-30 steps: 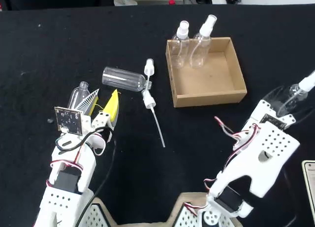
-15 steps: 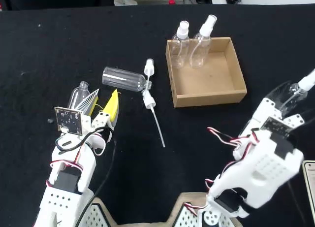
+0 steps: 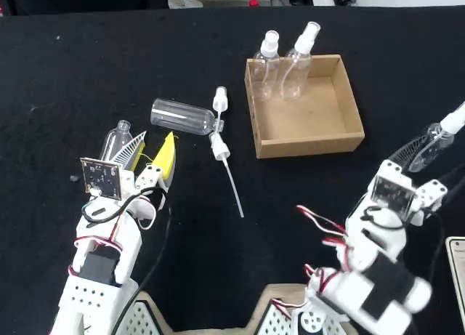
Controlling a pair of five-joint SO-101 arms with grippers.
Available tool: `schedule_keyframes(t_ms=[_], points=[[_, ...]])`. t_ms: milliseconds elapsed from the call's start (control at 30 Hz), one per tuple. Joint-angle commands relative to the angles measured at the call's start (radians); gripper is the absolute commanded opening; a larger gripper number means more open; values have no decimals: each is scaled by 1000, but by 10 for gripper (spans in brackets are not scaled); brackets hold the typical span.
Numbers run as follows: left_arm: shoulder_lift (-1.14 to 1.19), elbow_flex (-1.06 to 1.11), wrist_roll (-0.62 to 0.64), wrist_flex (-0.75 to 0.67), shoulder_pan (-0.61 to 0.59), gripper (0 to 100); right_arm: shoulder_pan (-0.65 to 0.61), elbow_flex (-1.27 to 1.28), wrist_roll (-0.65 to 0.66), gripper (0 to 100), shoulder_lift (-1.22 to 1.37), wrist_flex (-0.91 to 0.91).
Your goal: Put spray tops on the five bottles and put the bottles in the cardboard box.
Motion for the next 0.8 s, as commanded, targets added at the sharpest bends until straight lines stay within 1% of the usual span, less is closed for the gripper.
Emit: schedule_keyframes(t_ms=[0,67,133,200,233,333,433,600,767], points=[[-9,22,-12,-11,13,168,20,-81,17,263,-206,371],[-9,22,-12,-11,13,168,20,-119,15,282,-308,586],[-9,22,-12,-11,13,168,18,-150,15,291,-394,764],[-9,22,-12,-11,13,168,17,-165,14,293,-467,888],[-9,22,-12,-11,13,168,17,-171,8,293,-490,922],[-9,22,-12,-11,13,168,18,-194,-41,294,-490,942],[-9,22,-12,-11,13,168,14,-259,-46,309,-420,947],[-9,22,-12,-11,13,168,20,-415,-43,374,-185,942],[-9,22,-12,-11,13,169,18,-518,-44,378,5,937]])
